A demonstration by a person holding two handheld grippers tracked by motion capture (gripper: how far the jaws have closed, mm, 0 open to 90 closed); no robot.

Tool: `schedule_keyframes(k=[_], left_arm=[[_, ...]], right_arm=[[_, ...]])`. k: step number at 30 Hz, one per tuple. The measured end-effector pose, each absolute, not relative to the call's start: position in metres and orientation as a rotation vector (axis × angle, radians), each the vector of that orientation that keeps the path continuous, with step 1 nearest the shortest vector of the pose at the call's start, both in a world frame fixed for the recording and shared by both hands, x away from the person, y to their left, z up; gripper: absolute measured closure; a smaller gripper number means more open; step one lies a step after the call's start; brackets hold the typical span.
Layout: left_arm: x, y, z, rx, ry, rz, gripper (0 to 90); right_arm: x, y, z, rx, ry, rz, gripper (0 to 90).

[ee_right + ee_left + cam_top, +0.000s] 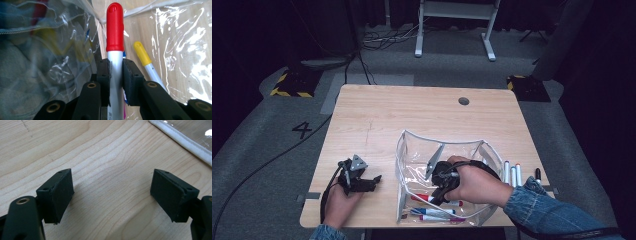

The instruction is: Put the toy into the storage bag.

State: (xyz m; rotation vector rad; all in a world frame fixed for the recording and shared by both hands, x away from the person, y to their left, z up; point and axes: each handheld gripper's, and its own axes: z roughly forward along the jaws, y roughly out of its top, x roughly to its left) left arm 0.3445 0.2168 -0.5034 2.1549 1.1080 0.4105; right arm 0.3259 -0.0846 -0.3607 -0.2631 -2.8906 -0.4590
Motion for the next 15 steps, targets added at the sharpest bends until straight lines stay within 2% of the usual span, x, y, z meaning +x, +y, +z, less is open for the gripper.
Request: schedule_keyframes(k=[15], left_arm=[[0.345,0.217,-0.503,2.154,1.105,0.411,19.0]], right_arm=[[0.335,-0.079,-0.392,-0.271,-2.91,-0.258,76.8]])
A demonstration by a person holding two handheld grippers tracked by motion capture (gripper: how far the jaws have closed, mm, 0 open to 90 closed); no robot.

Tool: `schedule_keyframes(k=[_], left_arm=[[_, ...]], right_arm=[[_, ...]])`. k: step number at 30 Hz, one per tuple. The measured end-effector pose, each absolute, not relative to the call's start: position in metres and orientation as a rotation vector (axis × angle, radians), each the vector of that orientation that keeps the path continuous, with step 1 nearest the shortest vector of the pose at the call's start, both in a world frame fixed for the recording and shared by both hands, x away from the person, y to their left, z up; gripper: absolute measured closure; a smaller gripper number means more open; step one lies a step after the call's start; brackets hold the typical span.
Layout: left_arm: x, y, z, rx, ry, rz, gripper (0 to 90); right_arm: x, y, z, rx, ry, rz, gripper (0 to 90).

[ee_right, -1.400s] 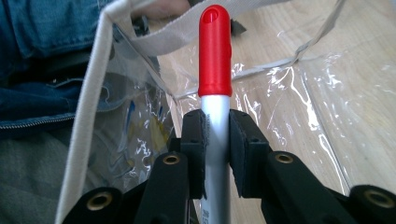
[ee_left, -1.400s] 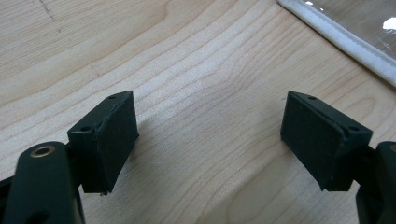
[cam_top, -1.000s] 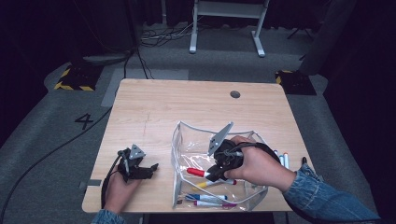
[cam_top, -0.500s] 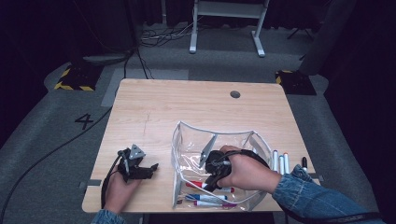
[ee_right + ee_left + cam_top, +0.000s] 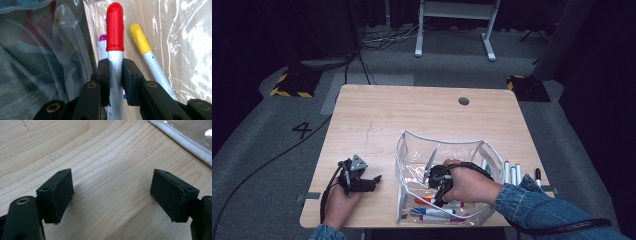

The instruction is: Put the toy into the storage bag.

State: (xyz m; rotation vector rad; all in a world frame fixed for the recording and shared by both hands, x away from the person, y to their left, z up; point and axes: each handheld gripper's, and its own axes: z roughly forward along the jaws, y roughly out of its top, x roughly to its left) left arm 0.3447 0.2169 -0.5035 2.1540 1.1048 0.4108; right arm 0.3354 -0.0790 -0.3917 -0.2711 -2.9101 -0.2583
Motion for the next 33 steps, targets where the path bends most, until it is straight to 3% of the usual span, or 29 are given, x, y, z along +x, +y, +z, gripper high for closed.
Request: schedule_keyframes(k=[26,33], left_arm=[[0.345,0.217,-0.503,2.155,1.104,0.411,19.0],[0.344,0.217,-0.503,2.156,1.108,0.409,19.0]], right_arm=[[0.338,-0.075,-0.41,-0.248,-2.91,-0.062,76.6],[0.346,-0.081,-0.399,-0.306,-2.982,-0.21,58.8]])
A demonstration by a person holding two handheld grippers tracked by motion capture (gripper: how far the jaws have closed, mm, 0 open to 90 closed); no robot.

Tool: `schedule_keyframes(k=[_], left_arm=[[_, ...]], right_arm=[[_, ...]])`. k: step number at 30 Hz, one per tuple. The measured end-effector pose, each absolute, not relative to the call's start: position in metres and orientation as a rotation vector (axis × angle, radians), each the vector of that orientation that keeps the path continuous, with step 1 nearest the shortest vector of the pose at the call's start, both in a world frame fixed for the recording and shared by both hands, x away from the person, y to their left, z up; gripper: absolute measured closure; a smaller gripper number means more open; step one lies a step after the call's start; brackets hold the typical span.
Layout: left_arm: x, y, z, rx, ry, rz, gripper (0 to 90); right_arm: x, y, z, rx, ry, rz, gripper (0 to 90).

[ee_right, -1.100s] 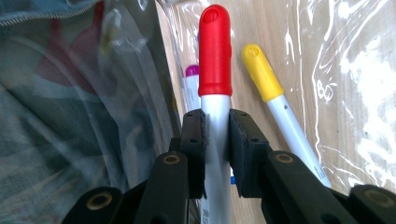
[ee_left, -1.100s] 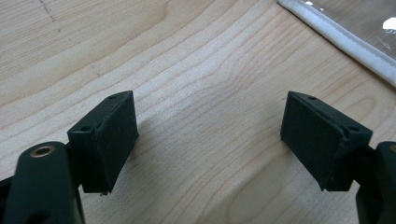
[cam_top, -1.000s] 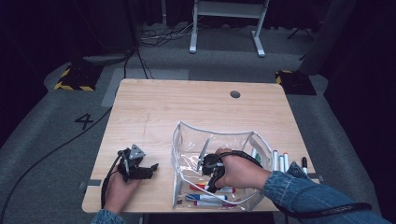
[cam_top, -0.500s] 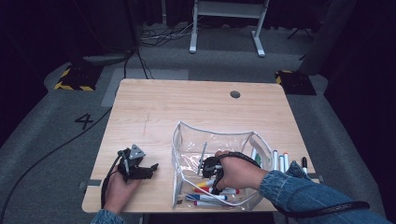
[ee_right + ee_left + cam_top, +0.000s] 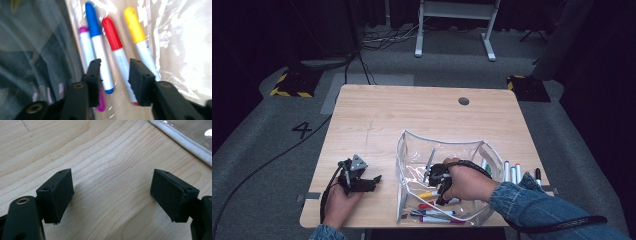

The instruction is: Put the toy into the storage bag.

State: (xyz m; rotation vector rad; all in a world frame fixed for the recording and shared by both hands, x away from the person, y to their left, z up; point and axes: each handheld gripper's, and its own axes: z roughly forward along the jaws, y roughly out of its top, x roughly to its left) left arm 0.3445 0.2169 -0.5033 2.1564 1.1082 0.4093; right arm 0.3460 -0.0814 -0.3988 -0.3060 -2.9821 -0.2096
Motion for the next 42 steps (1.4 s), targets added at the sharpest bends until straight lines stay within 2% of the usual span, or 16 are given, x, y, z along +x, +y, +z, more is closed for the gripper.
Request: schedule_keyframes(k=[11,15,24,32,42], left_arm=[[0.344,0.217,-0.503,2.155,1.108,0.41,19.0],[0.345,0.217,-0.503,2.155,1.105,0.412,19.0],[0.345,0.217,-0.503,2.155,1.108,0.409,19.0],[0.345,0.217,-0.503,2.156,1.105,0.407,18.9],[0.345,0.217,-0.503,2.156,1.106,0.409,18.9]], right_arm=[[0.348,-0.118,-0.334,-0.538,-3.022,-0.658,55.1],[0.345,-0.147,-0.308,-0.621,-2.996,-0.842,54.8],[0.337,-0.217,-0.276,-0.857,-2.932,-1.116,54.2],[0.337,-0.282,-0.268,-1.103,-2.848,-1.242,53.6],[0.347,-0.344,-0.288,-1.458,-2.798,-1.198,55.1]])
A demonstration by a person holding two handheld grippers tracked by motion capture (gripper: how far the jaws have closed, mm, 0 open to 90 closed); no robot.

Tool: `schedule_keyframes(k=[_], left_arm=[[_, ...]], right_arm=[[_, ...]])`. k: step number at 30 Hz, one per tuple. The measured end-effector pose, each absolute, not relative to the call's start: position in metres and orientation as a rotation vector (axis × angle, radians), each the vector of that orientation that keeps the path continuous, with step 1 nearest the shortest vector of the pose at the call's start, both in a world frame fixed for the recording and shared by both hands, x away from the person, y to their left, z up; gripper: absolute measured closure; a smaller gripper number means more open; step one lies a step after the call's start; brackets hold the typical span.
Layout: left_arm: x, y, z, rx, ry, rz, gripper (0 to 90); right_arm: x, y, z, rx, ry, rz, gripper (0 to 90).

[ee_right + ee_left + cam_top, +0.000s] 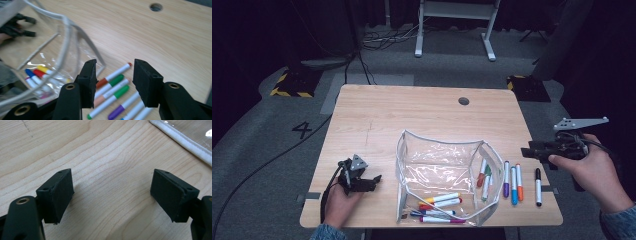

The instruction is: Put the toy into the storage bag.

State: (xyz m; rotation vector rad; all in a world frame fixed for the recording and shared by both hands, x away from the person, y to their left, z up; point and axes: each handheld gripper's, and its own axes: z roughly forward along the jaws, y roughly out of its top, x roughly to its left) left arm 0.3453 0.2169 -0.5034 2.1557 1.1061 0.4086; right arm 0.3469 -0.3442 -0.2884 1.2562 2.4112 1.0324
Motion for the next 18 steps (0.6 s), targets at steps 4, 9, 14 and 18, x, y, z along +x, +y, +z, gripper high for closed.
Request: schedule_keyframes(k=[4,9,14,18], left_arm=[[0.345,0.217,-0.503,2.156,1.106,0.407,19.0],[0.345,0.217,-0.503,2.157,1.105,0.409,19.0],[0.345,0.217,-0.503,2.156,1.104,0.409,19.0],[0.345,0.217,-0.503,2.156,1.103,0.409,18.9]], right_arm=[[0.352,-0.37,-0.306,1.365,2.339,0.949,55.7],[0.358,-0.4,-0.337,1.477,2.278,0.865,55.8],[0.356,-0.418,-0.377,1.588,2.268,0.765,55.8],[0.355,-0.426,-0.411,1.647,2.287,0.674,55.1]])
